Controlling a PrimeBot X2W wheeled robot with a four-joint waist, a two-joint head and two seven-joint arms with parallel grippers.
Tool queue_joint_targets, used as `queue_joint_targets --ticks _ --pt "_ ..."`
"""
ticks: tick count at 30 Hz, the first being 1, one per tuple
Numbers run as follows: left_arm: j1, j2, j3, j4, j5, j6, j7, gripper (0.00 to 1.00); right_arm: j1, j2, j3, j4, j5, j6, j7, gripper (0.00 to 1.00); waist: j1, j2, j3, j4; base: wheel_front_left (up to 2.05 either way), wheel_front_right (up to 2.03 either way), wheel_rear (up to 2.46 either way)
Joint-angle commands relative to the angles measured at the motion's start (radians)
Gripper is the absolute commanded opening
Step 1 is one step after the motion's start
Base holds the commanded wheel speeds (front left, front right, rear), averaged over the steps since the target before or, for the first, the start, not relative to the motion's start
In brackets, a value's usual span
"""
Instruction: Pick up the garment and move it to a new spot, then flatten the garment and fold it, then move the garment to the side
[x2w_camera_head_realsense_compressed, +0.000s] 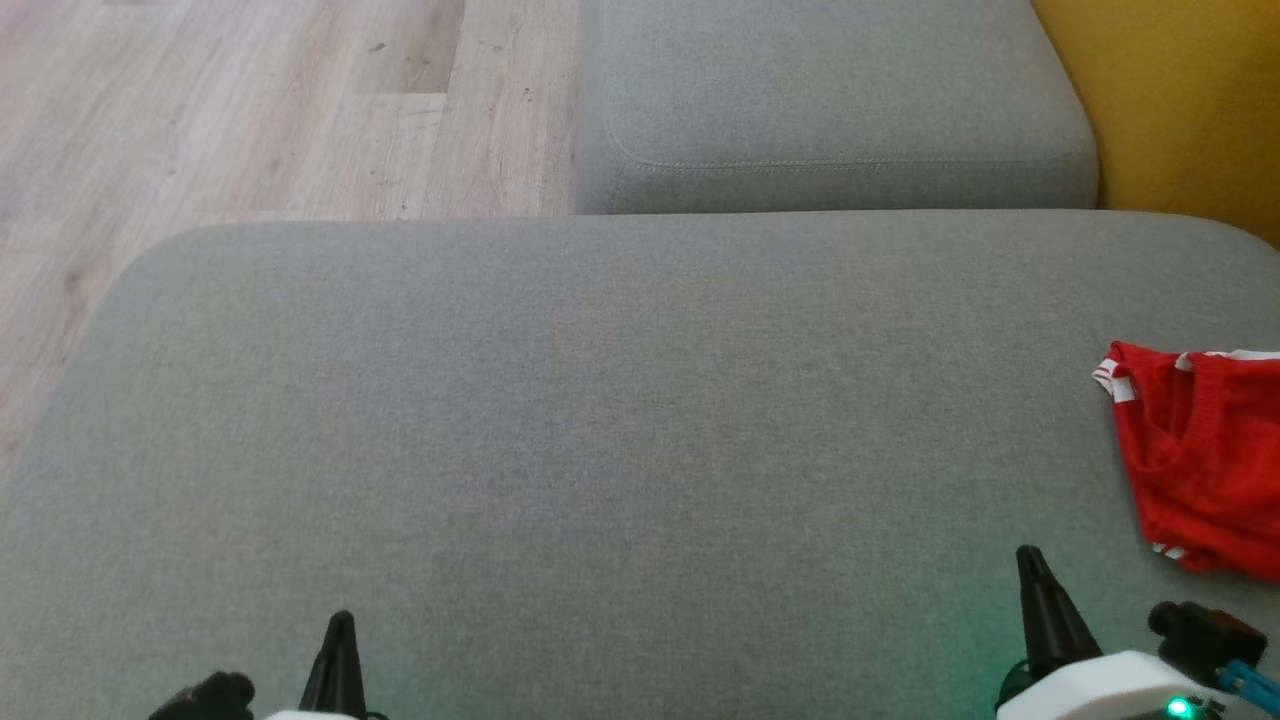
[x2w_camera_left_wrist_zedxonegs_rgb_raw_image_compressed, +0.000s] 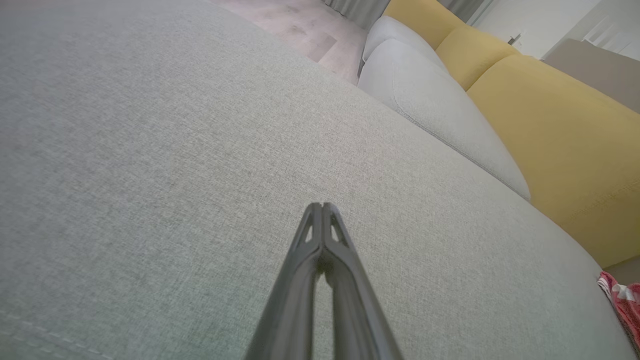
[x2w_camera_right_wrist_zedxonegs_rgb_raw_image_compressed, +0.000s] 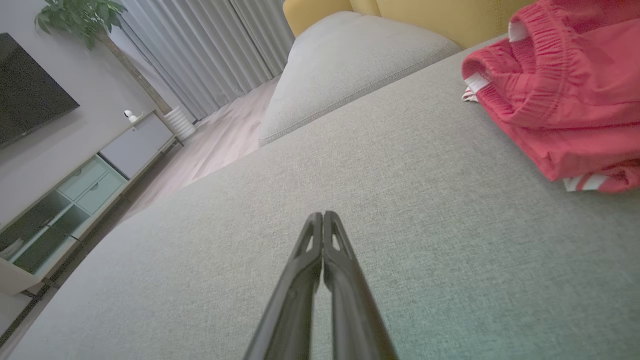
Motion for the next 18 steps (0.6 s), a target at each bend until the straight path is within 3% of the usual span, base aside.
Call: queue_joint_targets --ticks 1,18 --pt "-0.063 0.002 0.037 -0.023 -0.018 -0.010 0.004 0.00 -0.058 -0.008 -0.004 -0.030 0.032 0.001 0.006 0.00 -0.0001 0.0000 0.001 -0.001 0.00 0.00 0.00" --pt "-0.089 -0.041 0.129 -0.016 -0.134 -0.064 0.051 0.00 -0.096 -0.011 -0.022 -0.025 0.233 0.001 0.030 0.00 -0.0001 0.0000 0.017 -0.013 0.00 0.00 0.00"
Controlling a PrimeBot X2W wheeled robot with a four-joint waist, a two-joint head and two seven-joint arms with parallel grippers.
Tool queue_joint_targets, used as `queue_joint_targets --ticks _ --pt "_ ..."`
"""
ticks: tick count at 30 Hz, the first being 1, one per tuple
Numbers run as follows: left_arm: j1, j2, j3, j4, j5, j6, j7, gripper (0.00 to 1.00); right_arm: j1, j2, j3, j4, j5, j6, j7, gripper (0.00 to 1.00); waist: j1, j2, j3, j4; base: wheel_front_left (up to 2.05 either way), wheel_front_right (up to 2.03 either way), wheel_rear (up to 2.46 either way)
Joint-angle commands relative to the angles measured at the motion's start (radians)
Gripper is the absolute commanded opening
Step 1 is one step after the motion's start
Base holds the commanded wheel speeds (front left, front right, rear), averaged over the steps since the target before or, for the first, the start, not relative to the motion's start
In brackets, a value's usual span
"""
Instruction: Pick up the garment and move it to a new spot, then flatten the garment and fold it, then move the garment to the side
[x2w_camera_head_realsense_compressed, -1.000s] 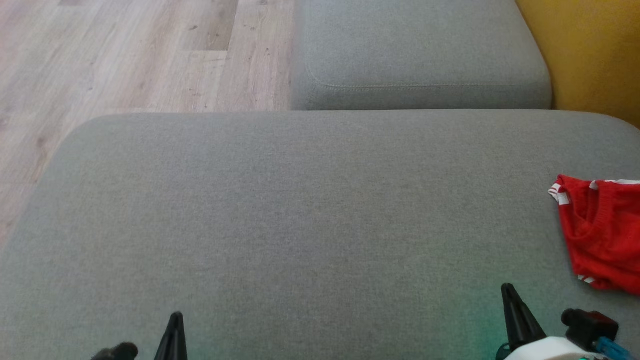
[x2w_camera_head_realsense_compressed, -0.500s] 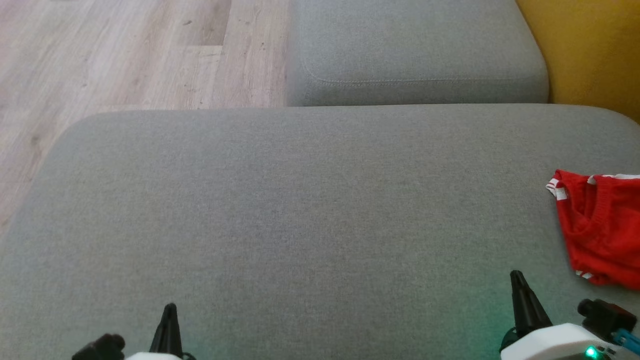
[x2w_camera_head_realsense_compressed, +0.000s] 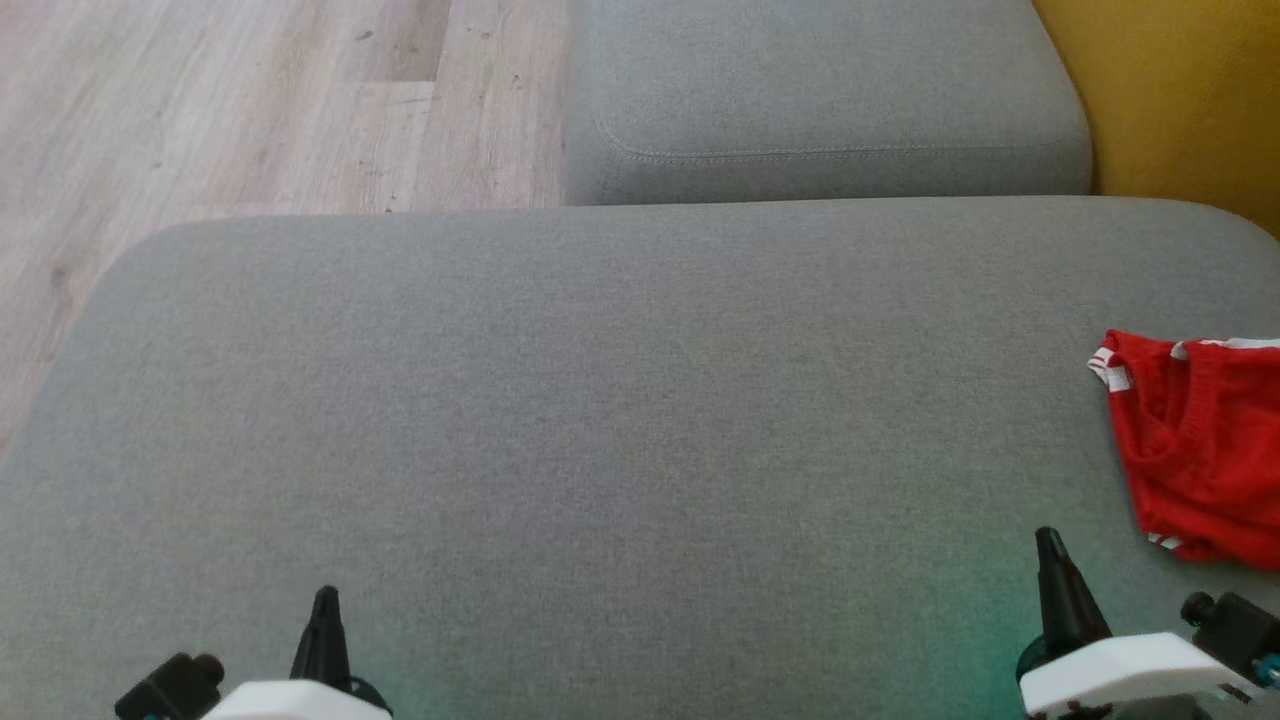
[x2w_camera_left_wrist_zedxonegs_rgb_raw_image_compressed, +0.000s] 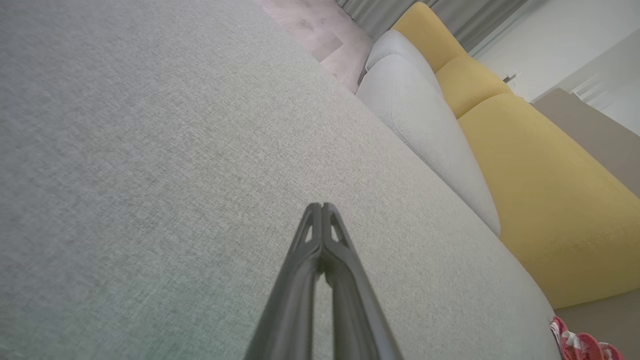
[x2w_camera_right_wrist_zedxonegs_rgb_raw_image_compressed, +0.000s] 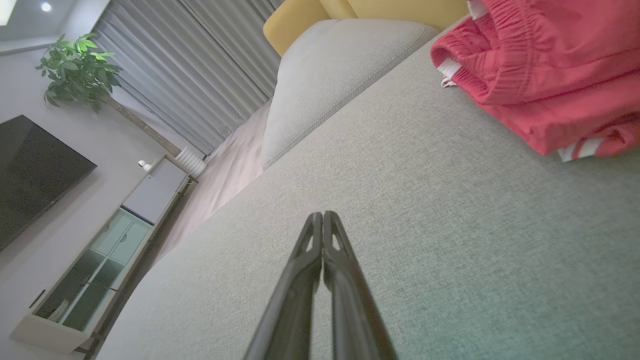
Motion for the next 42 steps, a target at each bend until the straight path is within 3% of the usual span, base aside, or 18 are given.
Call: queue_joint_targets --ticks 1,42 --pt "-0.066 -0.001 0.040 -0.022 -0.018 -0.011 0.006 0.00 -0.063 -0.011 0.000 -0.031 0.031 0.001 0.005 0.00 -0.0001 0.0000 0.001 -0.001 0.00 0.00 0.00" --pt "-0.131 -0.108 0.267 0.000 -0.293 -0.141 0.124 0.00 -0.155 -0.014 -0.048 -0.018 0.513 0.003 0.067 0.00 -0.0001 0.0000 0.038 -0.030 0.00 0.00 0.00"
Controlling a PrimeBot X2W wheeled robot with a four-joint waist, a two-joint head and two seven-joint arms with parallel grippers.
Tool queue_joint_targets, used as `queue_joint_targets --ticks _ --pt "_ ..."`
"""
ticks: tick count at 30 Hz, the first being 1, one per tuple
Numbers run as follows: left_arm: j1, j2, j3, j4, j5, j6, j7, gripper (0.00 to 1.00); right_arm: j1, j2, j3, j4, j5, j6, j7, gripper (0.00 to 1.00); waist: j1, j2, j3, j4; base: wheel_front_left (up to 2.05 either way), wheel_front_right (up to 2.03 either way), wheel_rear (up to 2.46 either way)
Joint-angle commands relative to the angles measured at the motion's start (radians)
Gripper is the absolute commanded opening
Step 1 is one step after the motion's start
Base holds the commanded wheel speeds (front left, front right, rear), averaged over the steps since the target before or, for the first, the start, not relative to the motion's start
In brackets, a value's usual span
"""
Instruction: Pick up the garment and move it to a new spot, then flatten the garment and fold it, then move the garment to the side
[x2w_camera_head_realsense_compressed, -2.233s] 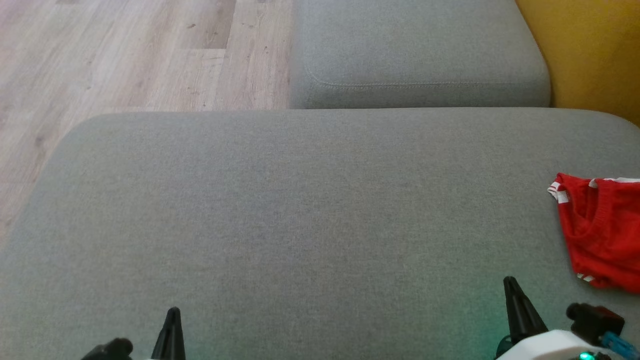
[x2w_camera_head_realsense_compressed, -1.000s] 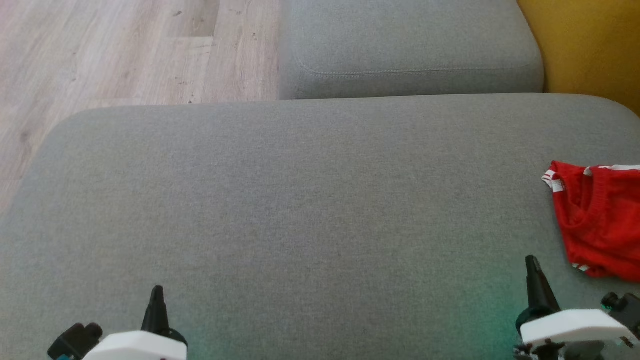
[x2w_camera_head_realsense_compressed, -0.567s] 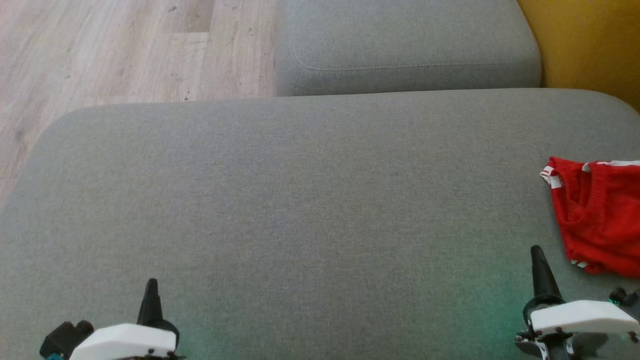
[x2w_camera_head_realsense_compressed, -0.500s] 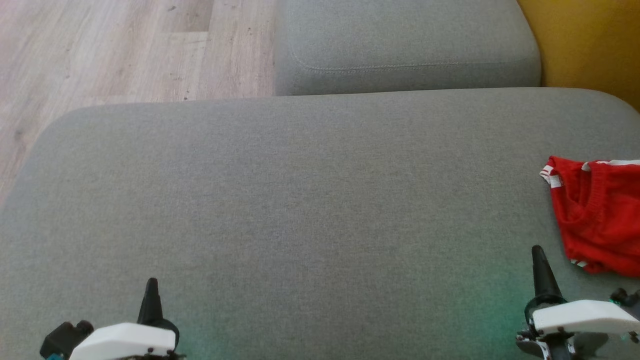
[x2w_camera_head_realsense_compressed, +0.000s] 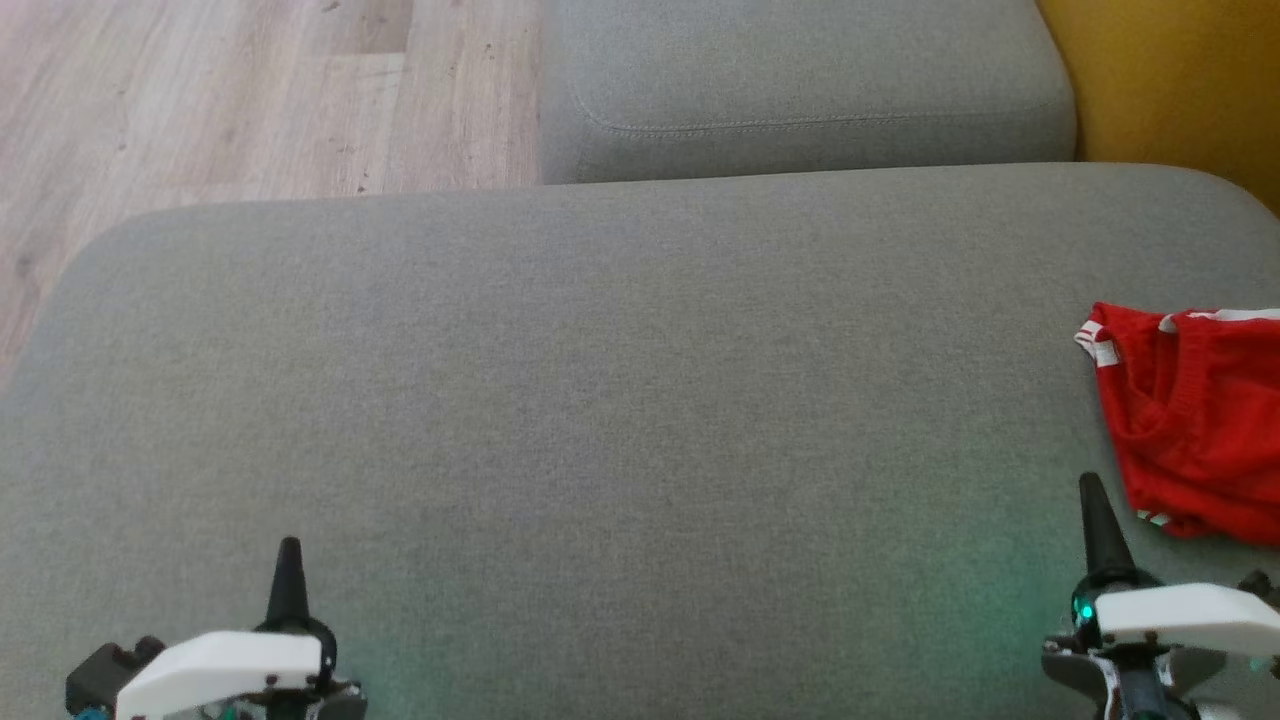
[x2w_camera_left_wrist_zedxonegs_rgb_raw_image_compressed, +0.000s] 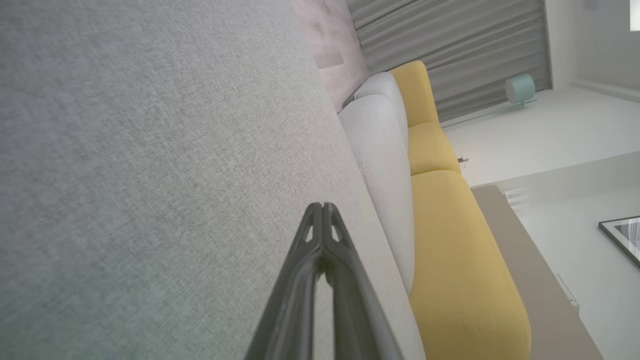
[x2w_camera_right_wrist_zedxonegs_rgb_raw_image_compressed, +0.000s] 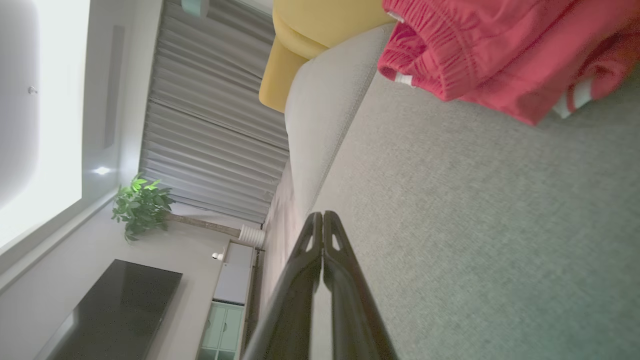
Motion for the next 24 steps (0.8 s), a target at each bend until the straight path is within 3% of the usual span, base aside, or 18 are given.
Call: queue_joint_targets --ticks 1,24 --pt "-0.069 0.002 0.046 -0.027 -0.017 -0.015 0.007 0.00 -0.064 -0.014 0.010 -0.032 0.032 0.003 0.007 0.00 0.0001 0.0000 0.001 -0.001 0.00 0.00 0.00" --pt "-0.104 -0.057 0.170 -0.014 -0.164 -0.085 0.071 0.00 -0.114 -0.014 -0.017 -0.025 0.289 0.003 0.042 0.00 0.0000 0.0000 0.021 -0.017 0.00 0.00 0.00"
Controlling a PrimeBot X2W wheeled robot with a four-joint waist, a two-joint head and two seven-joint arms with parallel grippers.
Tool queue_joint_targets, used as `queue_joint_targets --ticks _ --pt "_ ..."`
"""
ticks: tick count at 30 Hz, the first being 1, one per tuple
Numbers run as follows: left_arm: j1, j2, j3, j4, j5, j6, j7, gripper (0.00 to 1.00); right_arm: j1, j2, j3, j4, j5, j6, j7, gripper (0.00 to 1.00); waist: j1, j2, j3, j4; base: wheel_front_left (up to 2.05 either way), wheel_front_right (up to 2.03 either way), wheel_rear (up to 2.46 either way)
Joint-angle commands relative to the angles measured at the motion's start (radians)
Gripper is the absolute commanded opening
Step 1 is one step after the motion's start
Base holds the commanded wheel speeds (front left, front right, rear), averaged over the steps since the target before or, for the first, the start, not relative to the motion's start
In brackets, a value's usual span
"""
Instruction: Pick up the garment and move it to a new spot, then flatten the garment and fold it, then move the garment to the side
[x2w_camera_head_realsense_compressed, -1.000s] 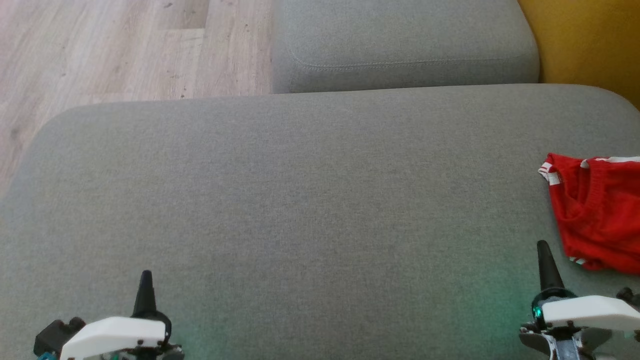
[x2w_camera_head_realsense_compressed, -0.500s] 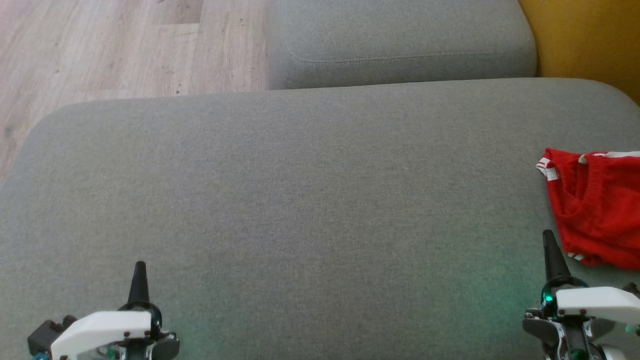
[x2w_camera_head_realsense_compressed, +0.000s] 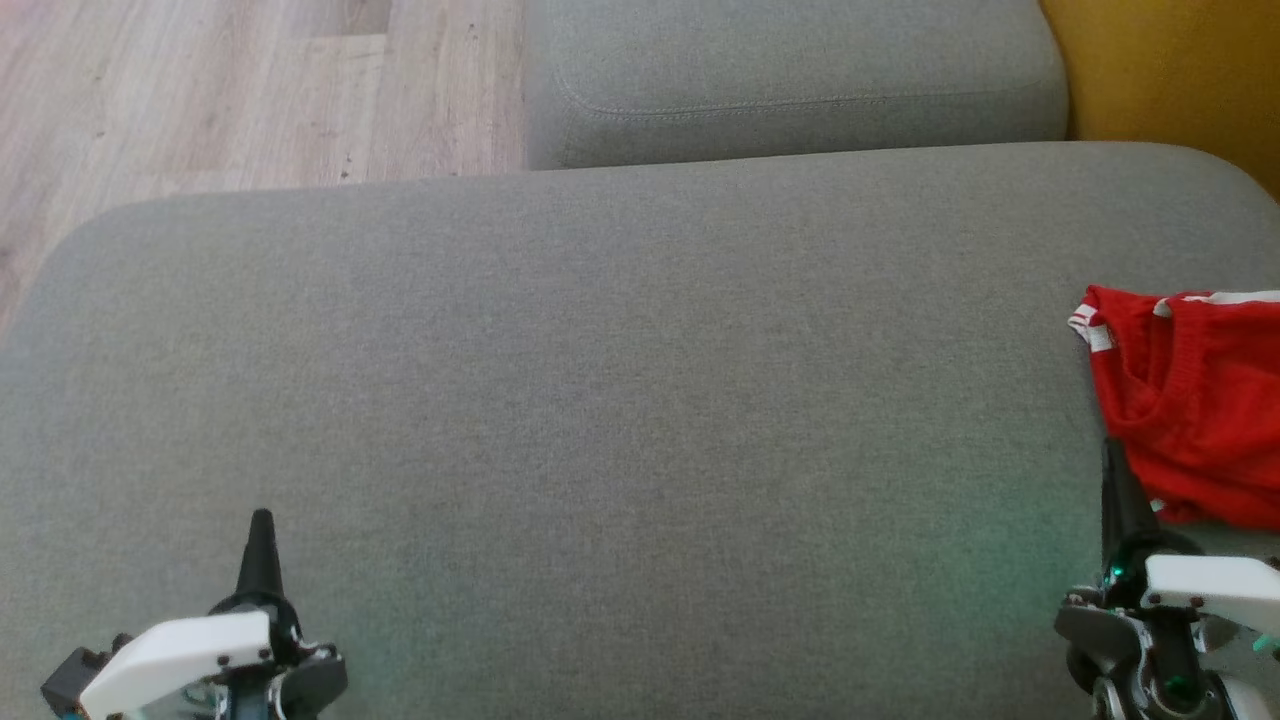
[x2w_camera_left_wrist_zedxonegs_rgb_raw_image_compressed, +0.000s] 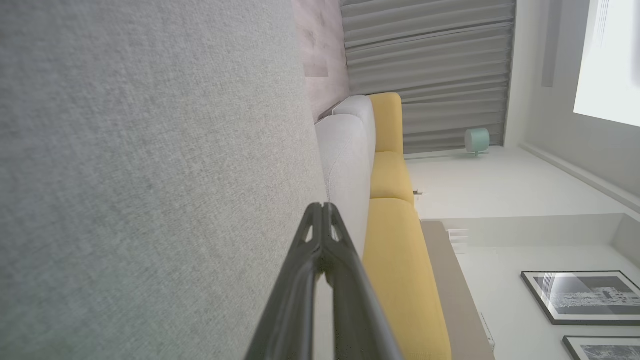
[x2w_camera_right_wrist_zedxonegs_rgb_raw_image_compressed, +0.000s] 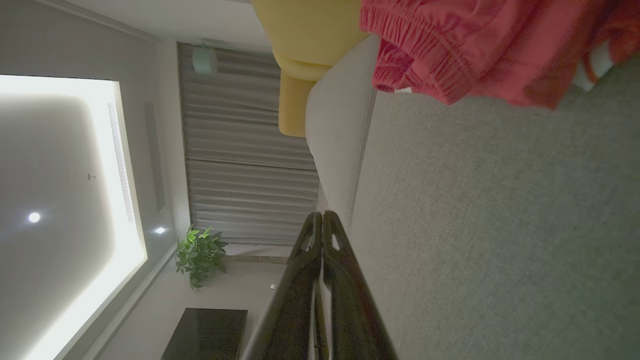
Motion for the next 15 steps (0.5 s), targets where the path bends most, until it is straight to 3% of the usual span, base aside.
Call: queue_joint_targets --ticks 1,15 --pt "-0.068 0.001 0.049 -0.025 -0.019 -0.013 0.012 0.00 -0.059 -0.014 0.013 -0.031 0.034 0.003 0.010 0.00 0.0000 0.0000 0.001 -0.001 0.00 0.00 0.00" --pt "-0.085 -0.027 0.107 -0.020 -0.086 -0.046 0.042 0.00 -0.082 -0.014 0.000 -0.028 0.152 0.004 0.026 0.00 0.0000 0.0000 0.011 -0.008 0.00 0.00 0.00"
